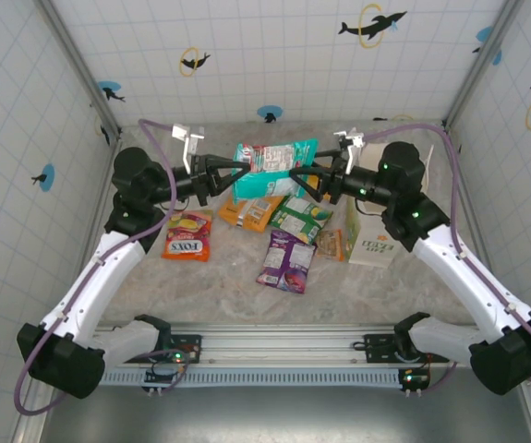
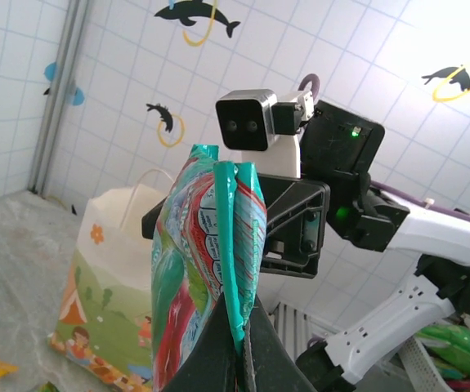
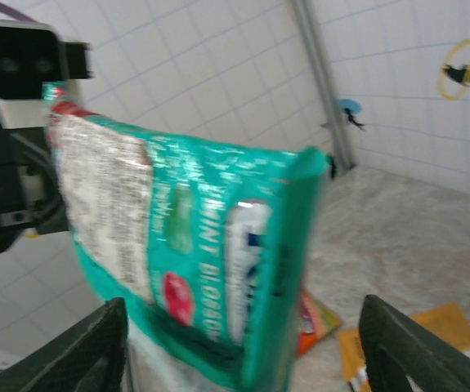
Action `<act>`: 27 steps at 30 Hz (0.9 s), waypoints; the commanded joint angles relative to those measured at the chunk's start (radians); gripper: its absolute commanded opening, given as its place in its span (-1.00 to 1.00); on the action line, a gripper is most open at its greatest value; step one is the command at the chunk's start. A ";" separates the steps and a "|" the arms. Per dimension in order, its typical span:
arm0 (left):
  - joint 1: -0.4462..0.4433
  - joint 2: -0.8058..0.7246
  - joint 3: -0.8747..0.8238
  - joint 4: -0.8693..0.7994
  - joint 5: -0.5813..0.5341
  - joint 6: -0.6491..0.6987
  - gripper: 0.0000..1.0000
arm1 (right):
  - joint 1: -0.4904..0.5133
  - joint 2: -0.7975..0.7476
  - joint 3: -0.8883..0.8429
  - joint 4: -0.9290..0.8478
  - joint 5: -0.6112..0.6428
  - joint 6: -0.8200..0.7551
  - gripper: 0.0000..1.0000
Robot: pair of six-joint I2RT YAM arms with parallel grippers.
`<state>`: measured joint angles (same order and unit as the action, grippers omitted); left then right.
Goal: Place the snacks into the paper bag
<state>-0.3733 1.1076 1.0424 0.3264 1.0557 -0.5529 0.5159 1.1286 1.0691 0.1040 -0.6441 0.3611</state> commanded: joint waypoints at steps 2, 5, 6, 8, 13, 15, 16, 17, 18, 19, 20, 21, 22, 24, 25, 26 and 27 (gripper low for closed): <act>-0.007 0.000 0.029 0.123 0.020 -0.023 -1.00 | -0.002 0.006 -0.033 0.205 -0.183 0.093 0.28; -0.007 0.006 0.024 0.114 0.001 -0.009 -1.00 | -0.002 0.007 -0.043 0.251 -0.221 0.118 0.06; -0.007 0.006 0.024 0.104 -0.009 0.000 -1.00 | -0.002 0.008 -0.045 0.262 -0.230 0.123 0.00; -0.007 0.009 0.024 0.074 -0.030 0.026 -1.00 | -0.002 0.006 -0.051 0.284 -0.244 0.134 -0.11; -0.007 0.030 0.018 0.096 -0.031 0.020 -1.00 | 0.001 0.007 -0.059 0.322 -0.249 0.154 -0.19; -0.007 0.037 0.019 0.097 -0.035 0.019 -1.00 | 0.003 0.014 -0.056 0.333 -0.253 0.162 -0.25; -0.007 0.041 0.019 0.095 -0.041 0.023 -1.00 | 0.004 0.015 -0.057 0.338 -0.256 0.164 -0.30; -0.007 0.043 0.021 0.089 -0.050 0.028 -1.00 | 0.004 0.016 -0.055 0.338 -0.256 0.164 -0.35; -0.006 0.044 0.022 0.081 -0.059 0.037 -1.00 | 0.004 0.016 -0.055 0.339 -0.254 0.162 -0.41; -0.007 0.045 0.024 0.067 -0.073 0.048 -1.00 | 0.004 0.014 -0.054 0.334 -0.248 0.156 -0.45; -0.007 0.044 0.027 0.048 -0.095 0.059 -1.00 | 0.004 0.009 -0.054 0.324 -0.235 0.148 -0.50; -0.007 0.044 0.031 0.022 -0.119 0.074 -1.00 | 0.003 0.002 -0.053 0.309 -0.217 0.137 -0.55; -0.007 0.044 0.034 -0.011 -0.149 0.097 -1.00 | 0.001 -0.005 -0.054 0.293 -0.196 0.125 -0.59; -0.007 0.047 0.036 -0.044 -0.182 0.114 -0.81 | -0.002 -0.023 -0.057 0.267 -0.149 0.110 -0.67; -0.007 0.050 0.036 -0.056 -0.198 0.117 -0.74 | -0.006 -0.031 -0.055 0.254 -0.124 0.105 -0.74; -0.007 0.053 0.036 -0.065 -0.209 0.117 -0.67 | -0.008 -0.037 -0.049 0.239 -0.099 0.102 -0.79; -0.007 0.056 0.035 -0.072 -0.217 0.116 -0.58 | -0.012 -0.041 -0.043 0.226 -0.076 0.098 -0.83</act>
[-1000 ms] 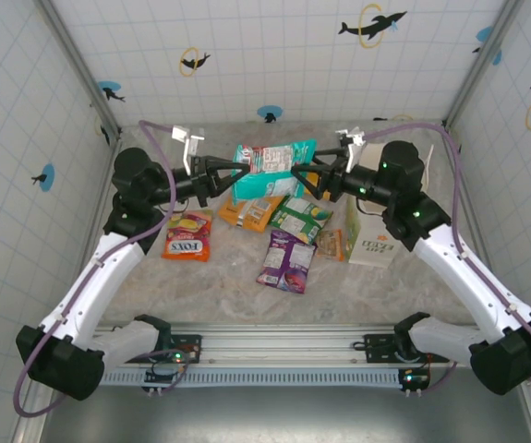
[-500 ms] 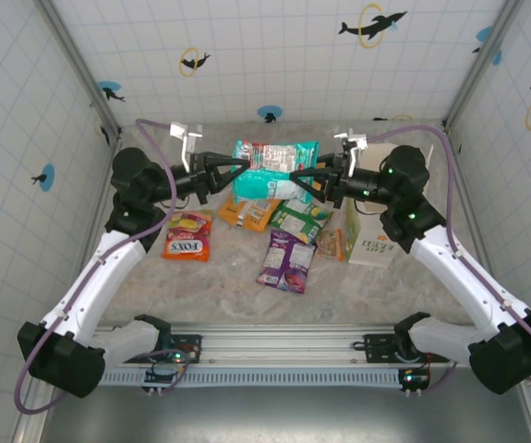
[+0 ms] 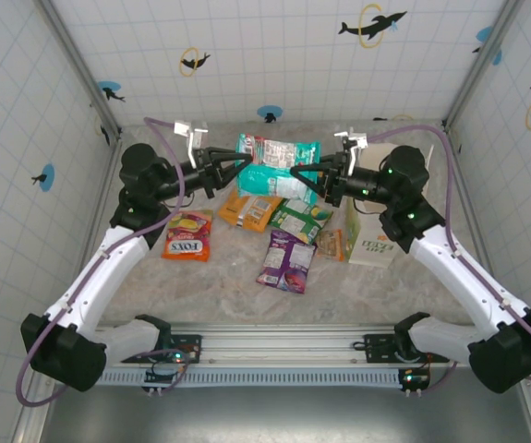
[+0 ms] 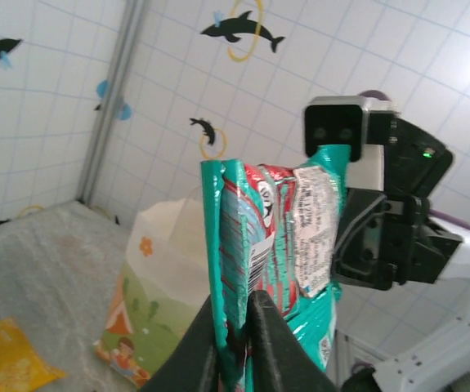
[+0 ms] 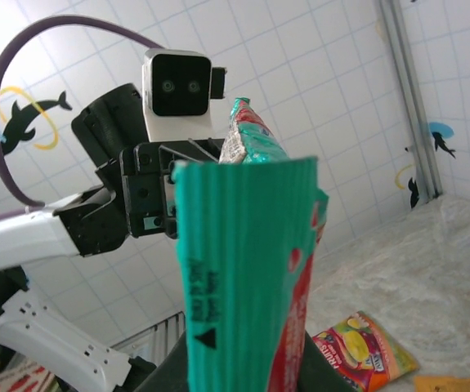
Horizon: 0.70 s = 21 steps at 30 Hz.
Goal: Place the snacks into the paper bag
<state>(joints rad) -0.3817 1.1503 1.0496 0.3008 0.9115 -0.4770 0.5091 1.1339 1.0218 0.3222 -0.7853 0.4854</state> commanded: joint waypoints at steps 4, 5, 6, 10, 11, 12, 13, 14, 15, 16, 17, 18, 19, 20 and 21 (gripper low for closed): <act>0.001 0.015 0.005 -0.062 -0.154 0.029 -0.04 | -0.023 -0.062 0.049 -0.055 0.186 -0.061 -0.88; 0.002 0.011 -0.005 -0.067 -0.195 0.025 0.07 | -0.032 -0.067 0.061 -0.071 0.226 -0.074 -0.88; 0.002 0.008 -0.013 -0.075 -0.227 0.024 0.13 | -0.039 -0.073 0.070 -0.081 0.261 -0.088 -0.88; 0.001 0.009 -0.037 -0.129 -0.365 0.017 0.24 | -0.091 -0.096 0.097 -0.088 0.390 -0.133 -0.88; 0.002 0.013 -0.040 -0.151 -0.403 0.019 0.25 | -0.106 -0.099 0.108 -0.087 0.437 -0.138 -0.88; 0.002 0.018 -0.043 -0.166 -0.437 0.023 0.25 | -0.117 -0.100 0.120 -0.086 0.459 -0.144 -0.88; 0.001 0.028 -0.046 -0.180 -0.471 0.024 0.26 | -0.129 -0.102 0.135 -0.088 0.485 -0.151 -0.88; 0.001 0.035 -0.046 -0.192 -0.496 0.024 0.26 | -0.138 -0.105 0.148 -0.090 0.511 -0.157 -0.88; 0.000 0.047 -0.044 -0.206 -0.513 0.024 0.26 | -0.149 -0.107 0.165 -0.096 0.545 -0.165 -0.88; 0.000 0.061 -0.040 -0.212 -0.518 0.023 0.26 | -0.160 -0.111 0.182 -0.103 0.577 -0.175 -0.89; 0.001 0.072 -0.038 -0.216 -0.515 0.021 0.26 | -0.170 -0.115 0.195 -0.108 0.608 -0.183 -0.89; 0.001 0.084 -0.034 -0.219 -0.509 0.017 0.25 | -0.180 -0.123 0.207 -0.114 0.646 -0.190 -0.89; 0.000 0.094 -0.033 -0.221 -0.505 0.012 0.24 | -0.190 -0.131 0.217 -0.118 0.684 -0.195 -0.89; 0.001 0.103 -0.030 -0.223 -0.502 0.009 0.24 | -0.198 -0.138 0.224 -0.123 0.713 -0.203 -0.89; 0.000 0.110 -0.029 -0.223 -0.499 0.004 0.22 | -0.205 -0.146 0.232 -0.137 0.753 -0.211 -0.89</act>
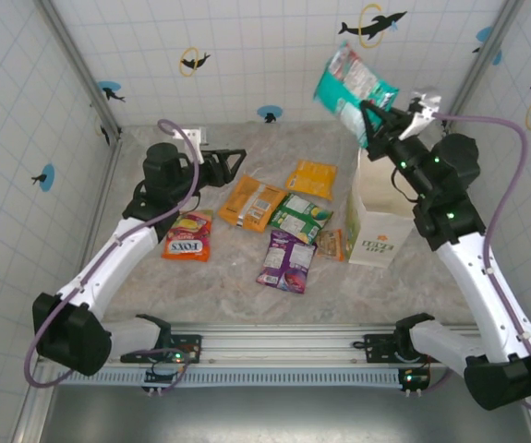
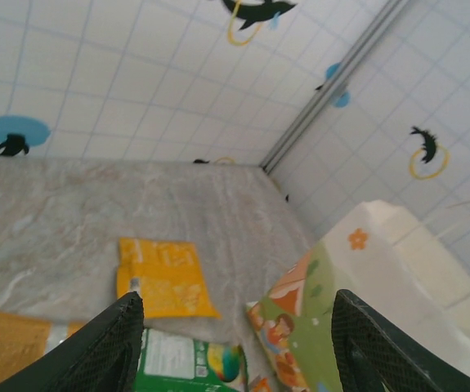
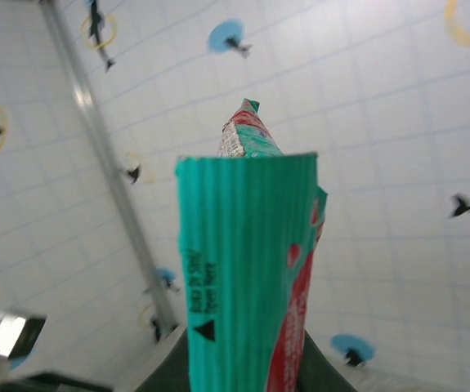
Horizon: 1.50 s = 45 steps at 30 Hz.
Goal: Place the snacks into the paper bag
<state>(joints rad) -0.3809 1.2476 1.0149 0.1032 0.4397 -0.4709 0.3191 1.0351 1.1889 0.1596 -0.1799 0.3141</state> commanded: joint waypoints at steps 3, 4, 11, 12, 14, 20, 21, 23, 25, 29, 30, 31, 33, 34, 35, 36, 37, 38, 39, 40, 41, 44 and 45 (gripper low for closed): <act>-0.001 0.028 0.006 -0.026 -0.031 -0.011 0.21 | -0.022 -0.074 0.068 -0.040 0.254 -0.070 -0.92; -0.001 0.031 0.007 -0.029 -0.034 -0.013 0.21 | -0.022 -0.086 0.065 -0.071 0.282 -0.073 -0.92; 0.000 0.036 -0.008 -0.039 -0.046 -0.021 0.16 | -0.022 -0.147 0.001 -0.326 0.340 -0.080 -0.93; -0.001 0.035 -0.013 -0.039 -0.047 -0.022 0.16 | -0.022 -0.155 -0.011 -0.361 0.343 -0.079 -0.93; -0.001 0.035 -0.018 -0.040 -0.049 -0.025 0.15 | -0.023 -0.173 -0.042 -0.407 0.347 -0.078 -0.93; -0.004 0.041 -0.028 -0.039 -0.045 -0.046 0.13 | -0.022 -0.195 -0.129 -0.477 0.330 -0.043 -0.93; -0.004 0.041 -0.030 -0.034 -0.036 -0.047 0.12 | -0.022 -0.195 -0.146 -0.481 0.328 -0.040 -0.93; -0.004 0.041 -0.030 -0.031 -0.032 -0.053 0.12 | -0.022 -0.195 -0.172 -0.477 0.332 -0.038 -0.94; -0.008 0.040 -0.030 -0.027 -0.031 -0.055 0.12 | -0.022 -0.195 -0.200 -0.460 0.345 -0.040 -0.93; -0.010 0.037 -0.042 -0.022 -0.031 -0.060 0.12 | -0.022 -0.185 -0.246 -0.394 0.360 -0.045 -0.93; -0.009 0.037 -0.055 -0.022 -0.030 -0.062 0.12 | -0.023 -0.181 -0.255 -0.377 0.362 -0.048 -0.93; -0.010 0.037 -0.057 -0.023 -0.032 -0.063 0.11 | -0.023 -0.175 -0.262 -0.366 0.365 -0.051 -0.93; -0.010 0.034 -0.059 -0.023 -0.035 -0.064 0.11 | -0.023 -0.165 -0.271 -0.351 0.366 -0.056 -0.93; -0.010 0.033 -0.061 -0.025 -0.037 -0.063 0.11 | -0.022 -0.160 -0.275 -0.349 0.367 -0.059 -0.92; -0.010 0.033 -0.062 -0.025 -0.038 -0.063 0.12 | -0.023 -0.156 -0.278 -0.349 0.368 -0.061 -0.91; -0.010 0.032 -0.064 -0.025 -0.039 -0.063 0.11 | -0.022 -0.153 -0.281 -0.350 0.371 -0.062 -0.89; -0.010 0.032 -0.066 -0.029 -0.039 -0.064 0.11 | -0.023 -0.152 -0.286 -0.352 0.373 -0.064 -0.84; -0.010 0.032 -0.068 -0.032 -0.040 -0.066 0.11 | -0.022 -0.152 -0.288 -0.355 0.371 -0.064 -0.76; -0.011 0.030 -0.074 -0.036 -0.039 -0.067 0.11 | -0.023 -0.153 -0.288 -0.361 0.367 -0.064 -0.61; -0.010 0.029 -0.080 -0.042 -0.039 -0.070 0.11 | -0.024 -0.153 -0.286 -0.370 0.361 -0.067 -0.45; -0.010 0.030 -0.086 -0.048 -0.036 -0.069 0.11 | -0.021 -0.154 -0.283 -0.379 0.359 -0.068 -0.32; -0.011 0.032 -0.100 -0.074 -0.024 -0.078 0.11 | -0.023 -0.158 -0.267 -0.410 0.357 -0.075 -0.07; -0.010 0.031 -0.107 -0.078 -0.019 -0.085 0.11 | -0.022 -0.160 -0.259 -0.421 0.356 -0.076 -0.03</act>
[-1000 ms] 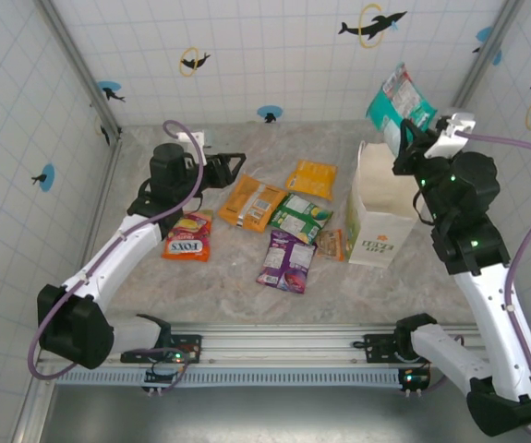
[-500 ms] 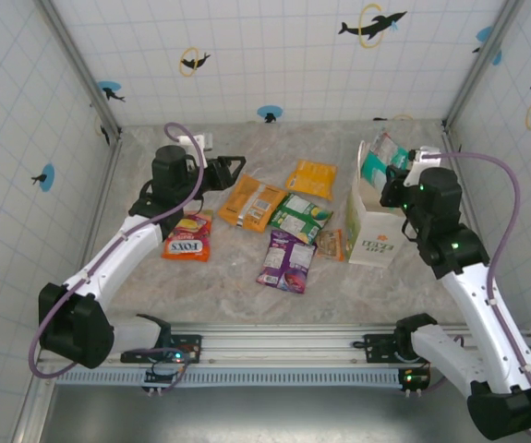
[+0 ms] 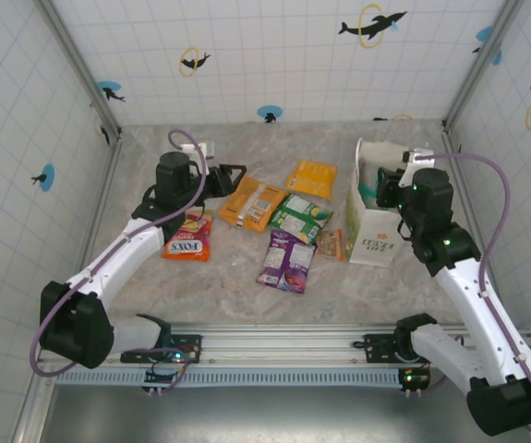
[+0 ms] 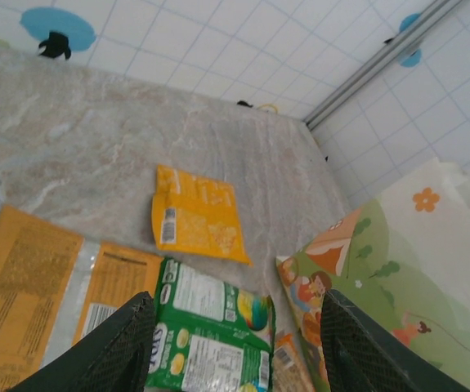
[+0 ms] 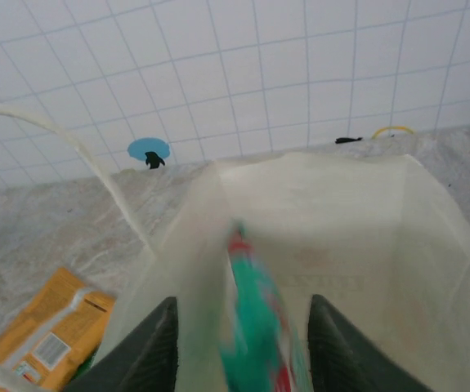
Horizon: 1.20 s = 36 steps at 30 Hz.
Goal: Place the snacks into the paper bag
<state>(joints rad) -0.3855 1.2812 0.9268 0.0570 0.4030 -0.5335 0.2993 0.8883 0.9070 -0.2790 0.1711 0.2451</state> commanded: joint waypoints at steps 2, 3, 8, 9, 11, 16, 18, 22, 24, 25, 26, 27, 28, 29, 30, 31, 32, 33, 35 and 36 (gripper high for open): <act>-0.006 -0.006 -0.033 -0.033 0.022 -0.044 0.11 | -0.003 -0.015 0.038 0.002 0.004 -0.007 0.02; -0.006 -0.007 -0.042 -0.031 0.023 -0.060 0.11 | -0.003 -0.015 0.047 -0.006 -0.003 -0.007 0.04; -0.006 -0.008 -0.084 -0.015 0.033 -0.145 0.10 | -0.002 -0.006 0.118 -0.042 -0.059 -0.007 0.06; -0.006 -0.006 -0.088 -0.017 0.037 -0.154 0.11 | -0.002 0.000 0.141 -0.057 -0.075 -0.005 0.06; -0.006 0.003 -0.090 -0.032 0.040 -0.169 0.10 | -0.002 0.016 0.189 -0.081 -0.111 0.001 0.06; -0.003 0.015 -0.083 -0.132 0.025 -0.178 0.11 | 0.009 0.095 0.337 -0.171 -0.219 0.020 0.08; 0.008 0.008 -0.098 -0.165 0.024 -0.187 0.11 | 0.032 0.134 0.395 -0.215 -0.247 0.018 0.09; 0.083 -0.026 -0.132 -0.263 0.024 -0.204 0.11 | 0.170 0.204 0.484 -0.278 -0.201 -0.005 0.12; 0.146 -0.052 -0.150 -0.313 0.023 -0.201 0.11 | 0.271 0.239 0.517 -0.297 -0.142 -0.030 0.16; 0.176 -0.065 -0.162 -0.332 0.023 -0.198 0.11 | 0.317 0.257 0.530 -0.306 -0.121 -0.041 0.17; 0.211 -0.082 -0.169 -0.356 0.028 -0.193 0.11 | 0.361 0.282 0.545 -0.314 -0.103 -0.050 0.19; 0.243 -0.097 -0.178 -0.377 0.036 -0.190 0.12 | 0.399 0.307 0.559 -0.319 -0.093 -0.055 0.19; 0.276 -0.110 -0.184 -0.396 0.044 -0.189 0.13 | 0.428 0.330 0.569 -0.323 -0.090 -0.061 0.20; 0.309 -0.129 -0.195 -0.412 0.057 -0.189 0.14 | 0.459 0.354 0.584 -0.327 -0.088 -0.067 0.21; 0.346 -0.148 -0.211 -0.422 0.071 -0.190 0.15 | 0.485 0.384 0.599 -0.330 -0.082 -0.071 0.21; 0.377 -0.163 -0.225 -0.431 0.084 -0.191 0.15 | 0.507 0.409 0.612 -0.332 -0.082 -0.074 0.21; 0.411 -0.182 -0.239 -0.442 0.093 -0.191 0.16 | 0.533 0.437 0.627 -0.330 -0.081 -0.075 0.22; 0.445 -0.196 -0.254 -0.456 0.102 -0.183 0.17 | 0.555 0.466 0.642 -0.328 -0.084 -0.077 0.22; 0.509 -0.215 -0.272 -0.486 0.115 -0.168 0.18 | 0.600 0.527 0.681 -0.332 -0.091 -0.089 0.22; 0.542 -0.224 -0.284 -0.495 0.128 -0.162 0.19 | 0.621 0.559 0.702 -0.332 -0.099 -0.093 0.23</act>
<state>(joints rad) 0.0902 1.0805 0.6739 -0.3531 0.4793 -0.7128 0.8742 1.3888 1.5345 -0.5888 0.0669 0.1806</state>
